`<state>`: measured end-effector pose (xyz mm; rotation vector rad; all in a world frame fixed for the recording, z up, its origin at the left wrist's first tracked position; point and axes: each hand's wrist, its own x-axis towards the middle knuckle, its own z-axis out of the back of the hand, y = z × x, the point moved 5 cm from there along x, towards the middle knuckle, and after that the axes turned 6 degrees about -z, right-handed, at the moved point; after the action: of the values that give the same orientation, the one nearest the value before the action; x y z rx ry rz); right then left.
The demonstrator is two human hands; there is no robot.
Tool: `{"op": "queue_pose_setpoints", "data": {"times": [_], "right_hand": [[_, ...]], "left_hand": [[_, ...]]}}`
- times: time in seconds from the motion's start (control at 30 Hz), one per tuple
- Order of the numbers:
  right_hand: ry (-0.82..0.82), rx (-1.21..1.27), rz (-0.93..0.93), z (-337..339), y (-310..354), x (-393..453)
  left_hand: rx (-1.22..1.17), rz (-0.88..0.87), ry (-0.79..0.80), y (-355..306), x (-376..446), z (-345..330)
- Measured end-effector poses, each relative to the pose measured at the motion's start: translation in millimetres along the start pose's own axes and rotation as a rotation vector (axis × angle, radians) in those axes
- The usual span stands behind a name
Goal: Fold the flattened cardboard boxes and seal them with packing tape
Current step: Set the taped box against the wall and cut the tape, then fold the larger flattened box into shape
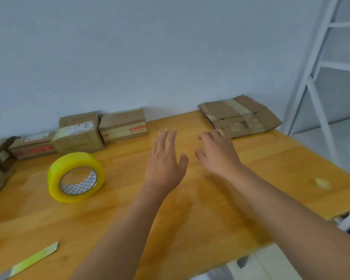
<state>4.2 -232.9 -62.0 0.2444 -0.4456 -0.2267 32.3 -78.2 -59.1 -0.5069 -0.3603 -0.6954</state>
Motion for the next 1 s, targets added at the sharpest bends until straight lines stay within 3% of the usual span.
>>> {"op": "queue_pose_setpoints", "data": {"times": [0.23,0.47,0.87,1.0], "right_hand": [[0.232,-0.089,-0.246,-38.4,-70.6,20.3],[0.374,-0.094,-0.436,-72.1,-104.7,60.5],[0.359,-0.082,-0.140,-42.3,-46.0,1.8],[0.335,-0.007,-0.085,-20.5,-28.9,-30.2]], "left_hand": [[-0.044,0.151,0.284,2.4,20.2,-83.3],[-0.045,0.170,0.265,11.7,21.1,-92.2],[-0.396,0.392,0.005,22.8,14.5,-66.5],[-0.356,0.389,-0.081,31.2,3.8,-47.8]]}}
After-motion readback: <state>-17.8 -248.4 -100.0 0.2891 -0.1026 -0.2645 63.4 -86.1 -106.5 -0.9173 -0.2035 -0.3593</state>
